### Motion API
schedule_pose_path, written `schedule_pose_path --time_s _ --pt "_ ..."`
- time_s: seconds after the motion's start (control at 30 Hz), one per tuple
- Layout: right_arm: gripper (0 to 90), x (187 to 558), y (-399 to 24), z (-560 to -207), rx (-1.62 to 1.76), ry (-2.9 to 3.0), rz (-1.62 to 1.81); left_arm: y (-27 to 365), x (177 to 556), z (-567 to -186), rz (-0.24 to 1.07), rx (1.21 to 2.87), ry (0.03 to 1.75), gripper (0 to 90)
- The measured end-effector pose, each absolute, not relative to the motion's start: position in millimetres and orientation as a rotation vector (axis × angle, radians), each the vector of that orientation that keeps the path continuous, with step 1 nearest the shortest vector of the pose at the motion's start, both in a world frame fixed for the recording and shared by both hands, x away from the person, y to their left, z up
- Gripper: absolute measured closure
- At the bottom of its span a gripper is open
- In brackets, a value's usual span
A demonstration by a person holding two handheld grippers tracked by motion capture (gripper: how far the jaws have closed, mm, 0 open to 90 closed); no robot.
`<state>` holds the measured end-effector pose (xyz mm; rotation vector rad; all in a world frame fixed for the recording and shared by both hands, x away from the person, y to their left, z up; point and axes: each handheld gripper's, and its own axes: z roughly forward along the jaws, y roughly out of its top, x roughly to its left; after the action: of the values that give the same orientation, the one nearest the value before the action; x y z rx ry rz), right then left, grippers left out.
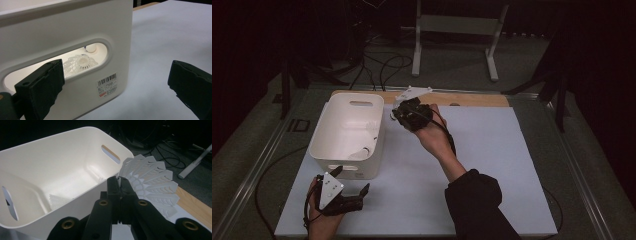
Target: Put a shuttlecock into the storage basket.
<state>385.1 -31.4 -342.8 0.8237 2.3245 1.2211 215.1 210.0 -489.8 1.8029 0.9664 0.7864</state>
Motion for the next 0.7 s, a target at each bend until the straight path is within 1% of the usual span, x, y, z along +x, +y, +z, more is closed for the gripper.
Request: schedule_pose_path --time_s 0.7 --pt "89.0 382.0 -22.6 -334.0 0.785 2.314 1.267 210.1 215.0 -489.8 0.786 1.802 0.965 1.3"
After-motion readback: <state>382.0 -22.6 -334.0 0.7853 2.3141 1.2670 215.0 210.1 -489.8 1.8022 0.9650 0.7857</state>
